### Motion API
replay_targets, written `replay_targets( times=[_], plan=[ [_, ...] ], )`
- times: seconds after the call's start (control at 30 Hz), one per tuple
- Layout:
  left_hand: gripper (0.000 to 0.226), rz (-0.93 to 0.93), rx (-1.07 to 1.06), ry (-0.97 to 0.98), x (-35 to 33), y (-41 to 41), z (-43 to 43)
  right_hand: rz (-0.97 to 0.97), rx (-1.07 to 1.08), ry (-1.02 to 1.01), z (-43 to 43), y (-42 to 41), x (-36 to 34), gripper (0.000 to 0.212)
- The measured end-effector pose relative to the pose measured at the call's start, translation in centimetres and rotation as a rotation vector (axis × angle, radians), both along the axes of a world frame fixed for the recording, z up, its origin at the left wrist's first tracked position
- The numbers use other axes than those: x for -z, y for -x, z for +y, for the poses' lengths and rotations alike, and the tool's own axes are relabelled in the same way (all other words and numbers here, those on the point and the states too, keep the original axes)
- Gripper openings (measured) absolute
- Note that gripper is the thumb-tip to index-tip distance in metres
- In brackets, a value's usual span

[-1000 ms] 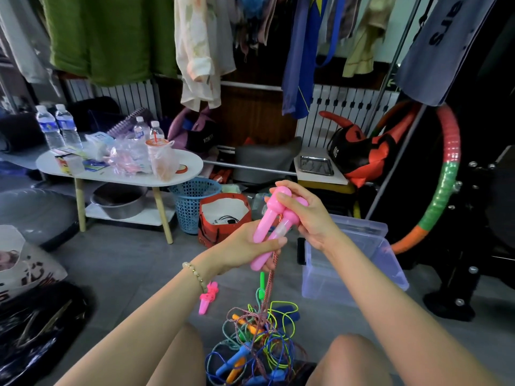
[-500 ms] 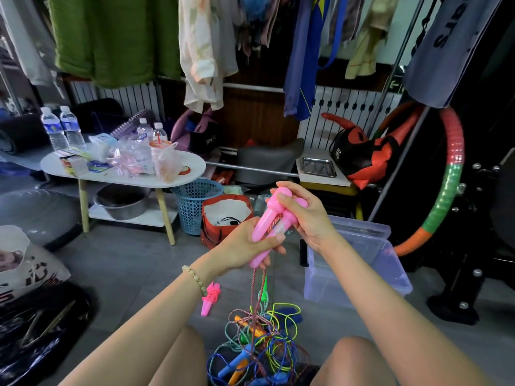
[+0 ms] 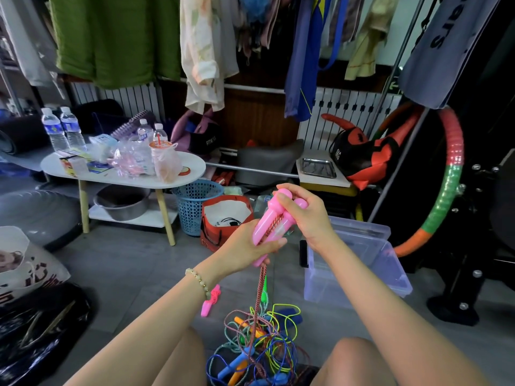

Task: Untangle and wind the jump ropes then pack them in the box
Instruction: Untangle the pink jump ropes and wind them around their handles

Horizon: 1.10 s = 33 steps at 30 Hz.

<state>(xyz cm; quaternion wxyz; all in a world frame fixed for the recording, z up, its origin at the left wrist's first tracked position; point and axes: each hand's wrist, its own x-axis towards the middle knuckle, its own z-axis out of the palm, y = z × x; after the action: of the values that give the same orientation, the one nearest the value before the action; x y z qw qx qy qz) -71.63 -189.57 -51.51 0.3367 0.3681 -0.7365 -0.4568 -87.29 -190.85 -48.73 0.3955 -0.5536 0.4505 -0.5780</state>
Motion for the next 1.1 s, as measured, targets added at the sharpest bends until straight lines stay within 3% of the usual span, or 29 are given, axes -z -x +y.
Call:
replay_targets(
  times=[0.13, 0.3, 0.57, 0.63, 0.7, 0.8, 0.9, 1.0, 1.1],
  plan=[
    [0.017, -0.023, -0.011, 0.058, 0.2, 0.3, 0.2, 0.002, -0.003, 0.011, 0.1, 0.3, -0.2, 0.024],
    [0.013, 0.052, 0.034, -0.111, 0.1, 0.8, -0.2, -0.080, -0.020, -0.047, -0.3, 0.9, 0.0, 0.022],
    [0.019, -0.011, 0.120, -0.162, 0.5, 0.9, -0.6, -0.124, 0.024, -0.092, -0.3, 1.5, 1.8, 0.020],
    [0.017, 0.015, 0.095, -0.158, 0.5, 1.1, -0.7, -0.226, -0.004, -0.149, -0.3, 1.7, 2.0, 0.028],
    [0.016, 0.072, 0.049, -0.171, 0.4, 1.5, -0.9, -0.303, -0.145, -0.238, -0.1, 1.9, 2.7, 0.052],
    [0.018, 0.164, -0.006, -0.198, 0.2, 2.0, -1.7, -0.219, -0.342, -0.418, 1.2, 2.1, 5.3, 0.071],
    [0.016, 0.253, -0.064, -0.274, 0.3, 2.1, -3.2, 0.022, -0.343, -0.475, 2.8, 2.8, 8.0, 0.054],
    [0.013, 0.303, -0.124, -0.320, 0.4, 1.5, -4.7, 0.158, -0.204, -0.342, 4.1, 4.0, 8.7, 0.019],
    [0.008, 0.170, -0.099, -0.303, 0.6, 0.7, -5.2, 0.253, -0.065, -0.182, 4.8, 4.7, 5.9, 0.017]
  ],
)
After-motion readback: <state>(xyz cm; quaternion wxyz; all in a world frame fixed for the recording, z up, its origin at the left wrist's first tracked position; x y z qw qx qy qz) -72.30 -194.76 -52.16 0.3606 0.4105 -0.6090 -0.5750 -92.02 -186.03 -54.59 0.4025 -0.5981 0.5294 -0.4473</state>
